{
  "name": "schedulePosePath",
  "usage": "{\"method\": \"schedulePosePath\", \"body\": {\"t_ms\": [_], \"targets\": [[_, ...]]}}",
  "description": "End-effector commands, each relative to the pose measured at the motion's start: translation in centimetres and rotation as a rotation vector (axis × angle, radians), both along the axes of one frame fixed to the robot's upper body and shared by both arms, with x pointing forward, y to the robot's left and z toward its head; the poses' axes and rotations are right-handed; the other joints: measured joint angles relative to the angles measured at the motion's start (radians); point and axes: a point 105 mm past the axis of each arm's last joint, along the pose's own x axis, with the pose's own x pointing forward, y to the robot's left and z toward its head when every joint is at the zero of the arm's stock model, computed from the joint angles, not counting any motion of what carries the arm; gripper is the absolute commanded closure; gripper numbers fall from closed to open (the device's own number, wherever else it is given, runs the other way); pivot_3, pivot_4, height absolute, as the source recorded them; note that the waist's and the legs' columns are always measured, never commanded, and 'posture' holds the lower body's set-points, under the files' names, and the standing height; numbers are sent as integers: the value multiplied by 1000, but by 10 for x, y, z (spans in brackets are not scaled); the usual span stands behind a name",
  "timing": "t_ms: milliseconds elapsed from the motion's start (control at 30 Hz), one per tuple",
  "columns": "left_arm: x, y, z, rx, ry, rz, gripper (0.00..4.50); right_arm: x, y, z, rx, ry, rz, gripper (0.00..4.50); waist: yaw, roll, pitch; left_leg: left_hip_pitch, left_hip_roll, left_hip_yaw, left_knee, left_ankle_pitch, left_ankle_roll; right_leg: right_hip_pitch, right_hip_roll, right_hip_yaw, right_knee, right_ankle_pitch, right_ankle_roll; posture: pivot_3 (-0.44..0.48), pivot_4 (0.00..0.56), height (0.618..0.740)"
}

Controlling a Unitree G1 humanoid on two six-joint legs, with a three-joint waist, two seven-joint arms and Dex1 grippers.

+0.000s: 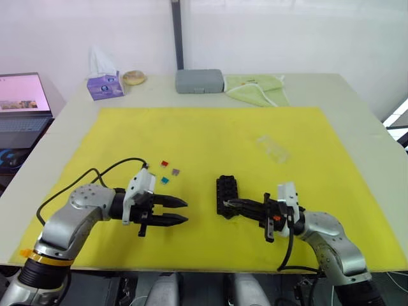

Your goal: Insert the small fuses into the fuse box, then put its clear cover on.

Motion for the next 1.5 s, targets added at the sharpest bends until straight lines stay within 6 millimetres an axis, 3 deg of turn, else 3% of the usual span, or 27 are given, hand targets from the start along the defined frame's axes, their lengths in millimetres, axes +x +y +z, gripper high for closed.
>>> {"method": "schedulePosePath", "body": {"t_ms": [33, 867, 967, 1100, 1500], "targets": [[-2, -4, 4, 4, -17, -27, 2688, -1, -1, 5, 3, -27, 6, 4500, 1, 0, 0, 0, 0, 0, 0, 0, 0, 0, 0, 0, 0, 0, 0, 0, 150, 740], [0, -7, 3, -8, -3, -7, 2688, 2, -8, -5, -89, -73, 20, 4500, 1, 0, 0, 0, 0, 0, 1, 0, 0, 1, 0, 0, 0, 0, 0, 0, 150, 740], [0, -7, 3, -7, 0, -3, 2643, 3, -8, -3, -84, -82, 16, 3486, 1, 0, 0, 0, 0, 0, 1, 0, 0, 1, 0, 0, 0, 0, 0, 0, 150, 740], [2, -6, 3, -14, 12, 14, 2643, 4, -9, 2, -76, -97, 7, 1572, 0, 0, 0, 0, 0, 0, 1, 0, 0, 1, 0, 0, 1, 0, 0, 0, 150, 740], [1, -7, 2, -16, 38, -4, 2643, 11, -20, 37, -70, -158, -37, 1572, 0, 0, 0, 0, 0, 0, 1, 0, 0, 1, 0, 0, 1, 0, 0, 0, 150, 740]]}}
